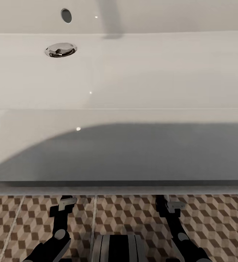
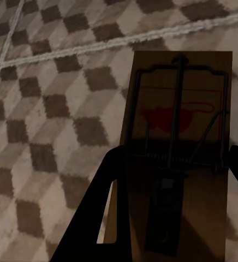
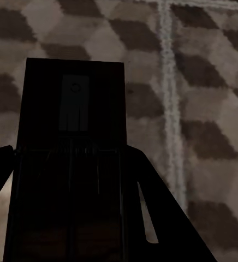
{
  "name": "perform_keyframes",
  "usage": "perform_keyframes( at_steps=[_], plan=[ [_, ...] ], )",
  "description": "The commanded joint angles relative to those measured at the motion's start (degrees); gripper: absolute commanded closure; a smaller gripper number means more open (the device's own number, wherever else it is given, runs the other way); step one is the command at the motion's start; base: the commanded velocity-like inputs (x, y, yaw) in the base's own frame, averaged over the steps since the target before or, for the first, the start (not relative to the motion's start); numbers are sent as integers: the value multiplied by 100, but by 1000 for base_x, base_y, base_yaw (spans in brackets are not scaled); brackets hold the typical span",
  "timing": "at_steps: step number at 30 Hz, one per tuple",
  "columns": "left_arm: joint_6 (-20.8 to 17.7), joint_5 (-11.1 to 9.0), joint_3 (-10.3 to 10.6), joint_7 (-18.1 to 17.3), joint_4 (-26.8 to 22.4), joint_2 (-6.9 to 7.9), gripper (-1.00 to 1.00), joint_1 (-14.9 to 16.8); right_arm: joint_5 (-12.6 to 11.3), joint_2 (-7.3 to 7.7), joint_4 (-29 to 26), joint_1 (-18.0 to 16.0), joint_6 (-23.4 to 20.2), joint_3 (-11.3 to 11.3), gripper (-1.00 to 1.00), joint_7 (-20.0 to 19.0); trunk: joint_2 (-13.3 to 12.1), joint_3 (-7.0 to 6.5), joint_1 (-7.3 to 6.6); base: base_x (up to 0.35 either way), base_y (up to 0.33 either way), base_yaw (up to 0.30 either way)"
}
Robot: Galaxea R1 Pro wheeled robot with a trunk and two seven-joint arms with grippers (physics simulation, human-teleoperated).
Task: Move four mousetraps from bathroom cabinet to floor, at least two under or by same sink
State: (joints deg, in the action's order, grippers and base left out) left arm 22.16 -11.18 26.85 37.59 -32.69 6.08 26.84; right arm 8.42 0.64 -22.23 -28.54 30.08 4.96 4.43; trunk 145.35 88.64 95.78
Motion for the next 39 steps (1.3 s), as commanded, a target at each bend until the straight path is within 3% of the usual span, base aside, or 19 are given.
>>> perform_keyframes(
  at_steps=[1,17,23,39],
  plan=[
    [29,-59,48,29,0,8,100,5,59,-3,6,-3,16,22,100,24,1,3,-1,0,0,0],
    [26,-59,47,29,0,8,100,5,63,-3,9,-3,24,22,100,31,1,3,-1,0,0,0],
    [26,-58,40,29,6,8,100,5,63,-3,9,-3,24,22,100,39,9,136,15,0,0,0],
    [17,-59,37,29,8,8,100,5,72,-3,9,-3,24,22,100,83,9,136,15,0,0,0]
  ],
)
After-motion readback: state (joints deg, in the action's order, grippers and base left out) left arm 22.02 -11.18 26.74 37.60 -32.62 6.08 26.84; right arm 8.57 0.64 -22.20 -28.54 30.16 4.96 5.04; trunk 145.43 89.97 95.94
